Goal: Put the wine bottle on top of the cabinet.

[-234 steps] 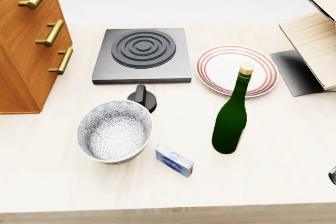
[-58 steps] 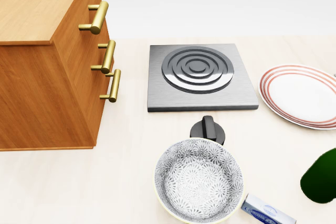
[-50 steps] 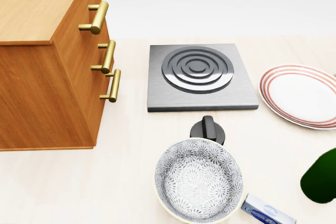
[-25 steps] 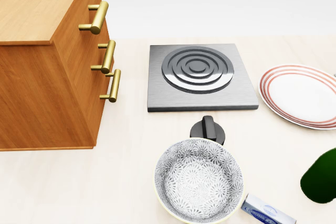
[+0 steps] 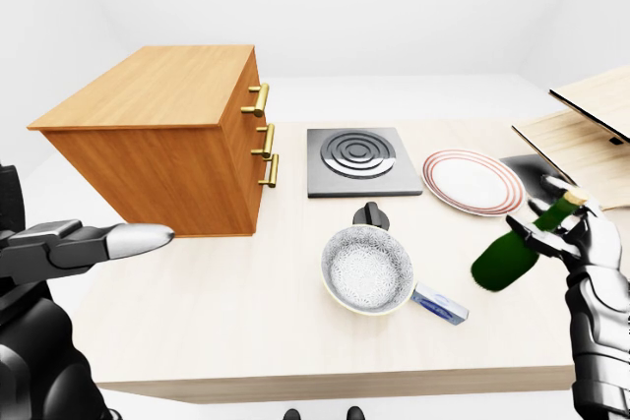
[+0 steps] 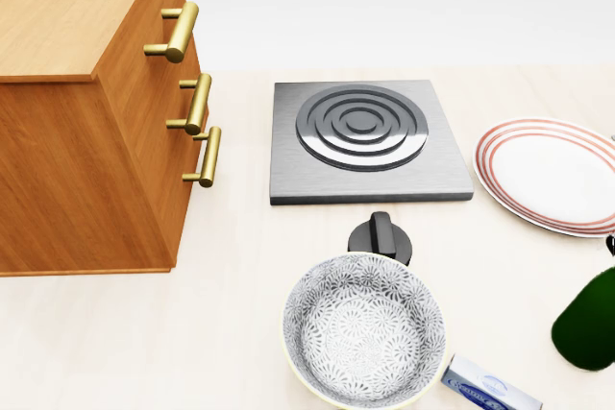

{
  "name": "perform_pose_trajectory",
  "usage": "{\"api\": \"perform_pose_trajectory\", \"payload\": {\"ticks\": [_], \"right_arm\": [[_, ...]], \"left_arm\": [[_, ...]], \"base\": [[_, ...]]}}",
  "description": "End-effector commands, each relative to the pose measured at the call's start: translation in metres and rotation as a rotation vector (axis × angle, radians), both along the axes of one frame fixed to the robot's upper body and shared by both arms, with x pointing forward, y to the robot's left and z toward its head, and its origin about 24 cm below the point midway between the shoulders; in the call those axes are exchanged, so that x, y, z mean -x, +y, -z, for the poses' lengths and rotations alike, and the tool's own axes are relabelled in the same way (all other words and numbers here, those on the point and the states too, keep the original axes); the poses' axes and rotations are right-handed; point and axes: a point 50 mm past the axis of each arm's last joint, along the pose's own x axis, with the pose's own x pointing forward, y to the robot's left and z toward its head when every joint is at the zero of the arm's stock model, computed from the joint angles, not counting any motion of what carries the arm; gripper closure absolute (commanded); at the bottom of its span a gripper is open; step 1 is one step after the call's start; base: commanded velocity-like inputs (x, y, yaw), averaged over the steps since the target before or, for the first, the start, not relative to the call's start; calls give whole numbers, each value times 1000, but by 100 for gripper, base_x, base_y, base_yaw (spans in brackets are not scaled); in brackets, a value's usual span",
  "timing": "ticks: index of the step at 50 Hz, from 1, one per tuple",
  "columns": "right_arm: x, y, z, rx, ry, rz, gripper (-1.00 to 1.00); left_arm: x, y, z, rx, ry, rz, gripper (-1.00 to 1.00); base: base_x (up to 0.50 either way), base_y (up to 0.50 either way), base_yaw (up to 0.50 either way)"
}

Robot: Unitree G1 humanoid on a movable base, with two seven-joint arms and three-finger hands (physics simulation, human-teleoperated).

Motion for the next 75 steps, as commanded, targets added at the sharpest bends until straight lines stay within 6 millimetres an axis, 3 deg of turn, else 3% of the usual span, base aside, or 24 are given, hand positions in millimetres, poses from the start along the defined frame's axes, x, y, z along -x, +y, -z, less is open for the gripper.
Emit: {"api": "perform_pose_trajectory", "payload": {"ticks": [1,19,30,75], "right_arm": [[-7,5,17,-51,68,-26,100],[4,2,39,-108,131,-10,100],[2,4,36,-95,122,-13,100],[-8,27,-85,130,-215,-146,100]], "left_arm": [[-2,-1,2,-2,13,1,-100],[1,-1,0,-5,-5,2,-100],[0,0,0,-5,0,-2,-100],[-3,-4,6,-28,35,1,-100]], "base": [[0,0,0],[0,0,0],[0,0,0],[0,0,0]]}}
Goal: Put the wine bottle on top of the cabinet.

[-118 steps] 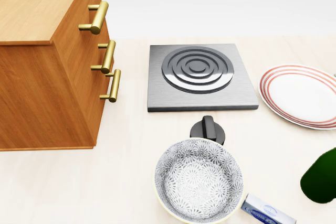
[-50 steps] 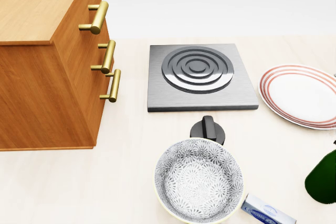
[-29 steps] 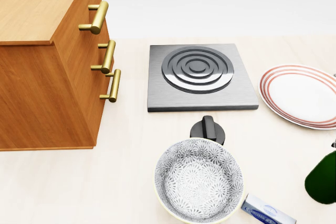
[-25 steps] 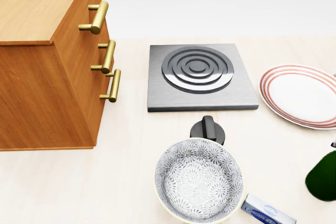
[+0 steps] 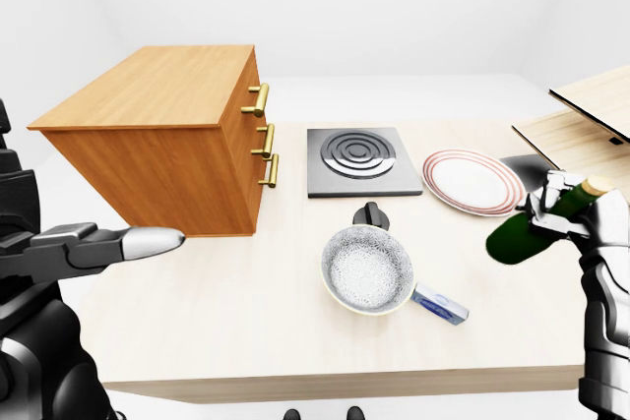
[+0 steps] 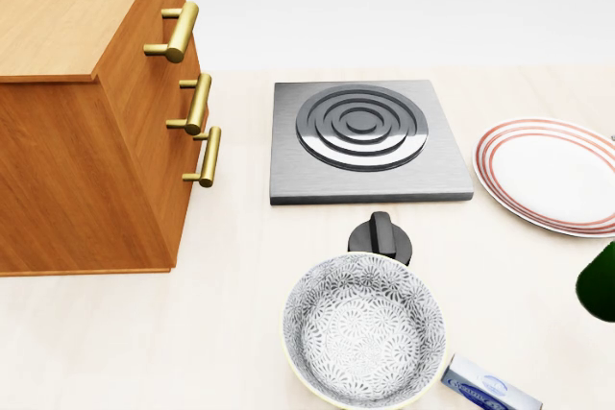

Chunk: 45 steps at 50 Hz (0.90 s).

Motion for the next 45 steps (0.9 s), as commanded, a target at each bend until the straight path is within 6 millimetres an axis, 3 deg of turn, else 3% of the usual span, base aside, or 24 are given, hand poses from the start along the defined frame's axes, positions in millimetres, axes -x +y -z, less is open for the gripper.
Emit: {"api": "perform_pose_trajectory", "payload": {"ticks": [1,8,17,24,38,45], "right_arm": [[-3,3,-39,-31,-193,14,100],[-7,7,-81,40,-315,-22,100],[-17,20,-108,84,-385,-71,100],[-28,45,-130,118,-456,-150,100],[-100,70,-134,62,-292,-247,100],[-125,90,-149,56,-249,-298,100]], "left_arm": [[0,-1,1,-7,2,0,-100],[1,-2,0,-3,-3,2,-100],[-3,-1,4,1,23,1,-100],[-3,-6,4,11,13,17,-100],[-7,-10,11,7,52,32,-100],[-14,-16,-9,18,-42,74,-100]], "base": [[0,0,0],[0,0,0],[0,0,0],[0,0,0],[0,0,0],[0,0,0]]}}
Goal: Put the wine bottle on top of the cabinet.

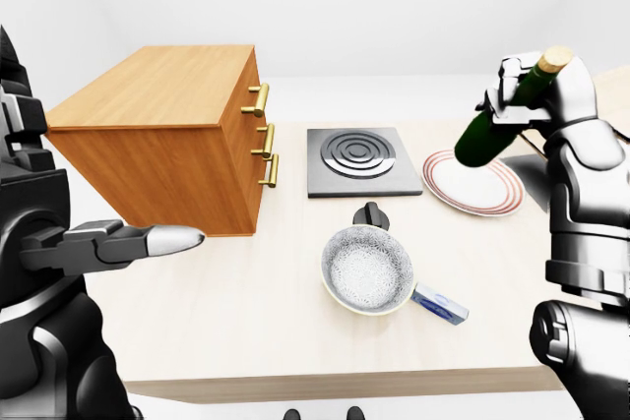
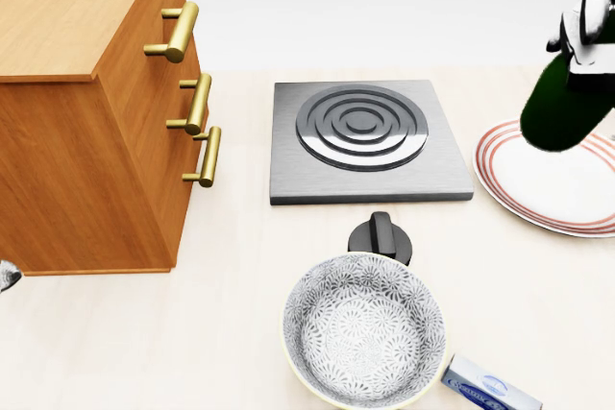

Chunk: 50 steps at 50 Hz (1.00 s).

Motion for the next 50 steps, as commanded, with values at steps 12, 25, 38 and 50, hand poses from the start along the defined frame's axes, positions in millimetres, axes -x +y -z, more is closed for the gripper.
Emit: {"api": "perform_pose_trajectory", "payload": {"ticks": [12,25,38,50], "right_arm": [[-20,53,-46,-51,-126,-149,100],[-10,73,-50,-24,-188,-213,100],[-1,88,-56,-5,-241,-265,100],[6,100,-73,21,-305,-304,100]], "left_arm": [[-79,-62,-60,70,-86,275,-100],[-89,-96,-64,70,-69,365,-100],[-84,-118,-73,76,-103,444,-100],[-104,-137,-42,16,56,445,-100]], "base": [[0,0,0],[0,0,0],[0,0,0],[0,0,0]]}}
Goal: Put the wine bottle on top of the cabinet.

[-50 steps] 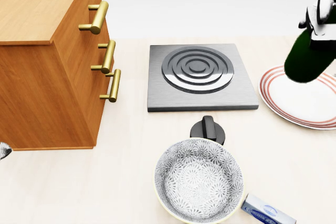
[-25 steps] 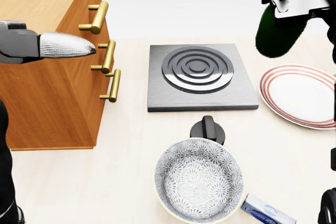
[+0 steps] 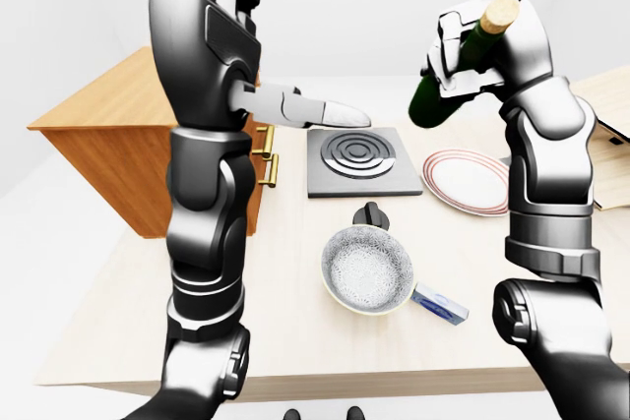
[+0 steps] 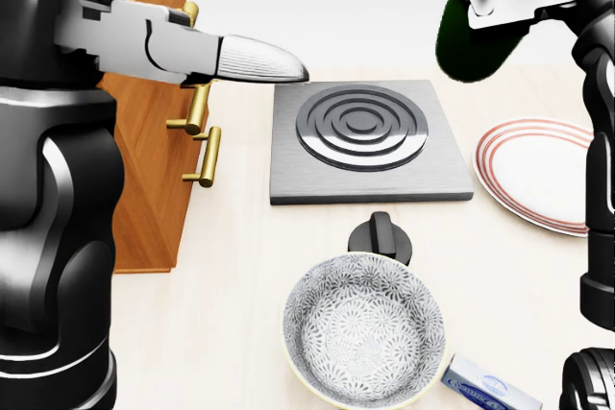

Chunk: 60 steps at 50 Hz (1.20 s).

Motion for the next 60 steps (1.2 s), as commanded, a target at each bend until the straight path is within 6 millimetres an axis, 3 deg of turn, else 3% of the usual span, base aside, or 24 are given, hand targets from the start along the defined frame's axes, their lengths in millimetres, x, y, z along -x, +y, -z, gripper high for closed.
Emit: {"api": "perform_pose_trajectory", "payload": {"ticks": [1,6,15,24,30,34,56,60], "right_arm": [[9,11,-22,-137,-110,-63,100],[11,11,-34,-137,-138,-70,100],[7,15,-30,-130,-116,-79,100],[11,21,-28,-131,-130,-99,100],[11,27,-20,-147,-116,-117,100],[11,30,-18,-147,-111,-125,100],[40,53,-39,-99,-260,-217,100],[43,57,-42,-94,-275,-232,100]], "left_arm": [[-12,-20,21,-66,91,24,-100],[-10,-26,32,-89,114,34,-100],[-12,-31,59,-138,203,33,-100],[-20,-35,74,-170,268,29,-100],[-22,-31,66,-159,246,17,-100],[-24,-31,71,-165,271,15,-100],[-24,-33,79,-177,295,17,-100],[-27,-36,93,-188,351,24,-100]], "base": [[0,0,0],[0,0,0],[0,0,0],[0,0,0],[0,0,0],[0,0,0],[0,0,0],[0,0,0]]}}
